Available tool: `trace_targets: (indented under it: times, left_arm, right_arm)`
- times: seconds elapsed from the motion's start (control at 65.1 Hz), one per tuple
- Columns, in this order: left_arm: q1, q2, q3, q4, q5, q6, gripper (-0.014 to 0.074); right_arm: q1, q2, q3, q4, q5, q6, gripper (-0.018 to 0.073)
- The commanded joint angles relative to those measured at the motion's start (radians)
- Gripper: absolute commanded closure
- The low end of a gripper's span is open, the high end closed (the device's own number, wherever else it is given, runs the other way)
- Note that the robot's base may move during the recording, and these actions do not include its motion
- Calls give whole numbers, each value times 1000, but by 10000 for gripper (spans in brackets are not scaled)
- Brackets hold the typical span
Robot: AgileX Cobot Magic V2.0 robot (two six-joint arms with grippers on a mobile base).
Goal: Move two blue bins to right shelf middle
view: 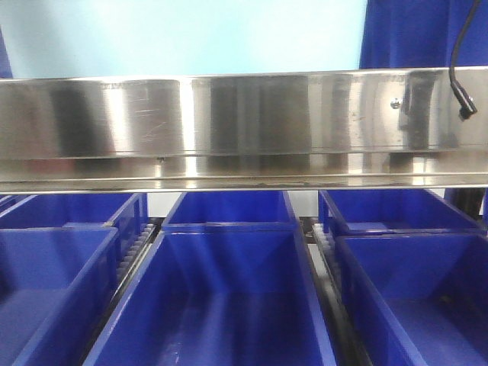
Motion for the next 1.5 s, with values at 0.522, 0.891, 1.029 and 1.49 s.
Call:
trace_targets:
  times: [0.522,0.891,1.029,1.49]
  left_arm:
    - [3,40,8,79,-10,11,707]
    - [3,42,76,79,-10,11,703]
    - [3,42,76,79,-10,11,555]
    - [3,-4,74,94,-10,11,-13]
  right_arm:
    - [-14,49,-14,-45,4,1,711]
    - [-14,49,-14,-52,4,-2,659]
    - [-14,49,-14,-54,4,-10,278]
    - [-10,47,-15,-33,4,-51,1]
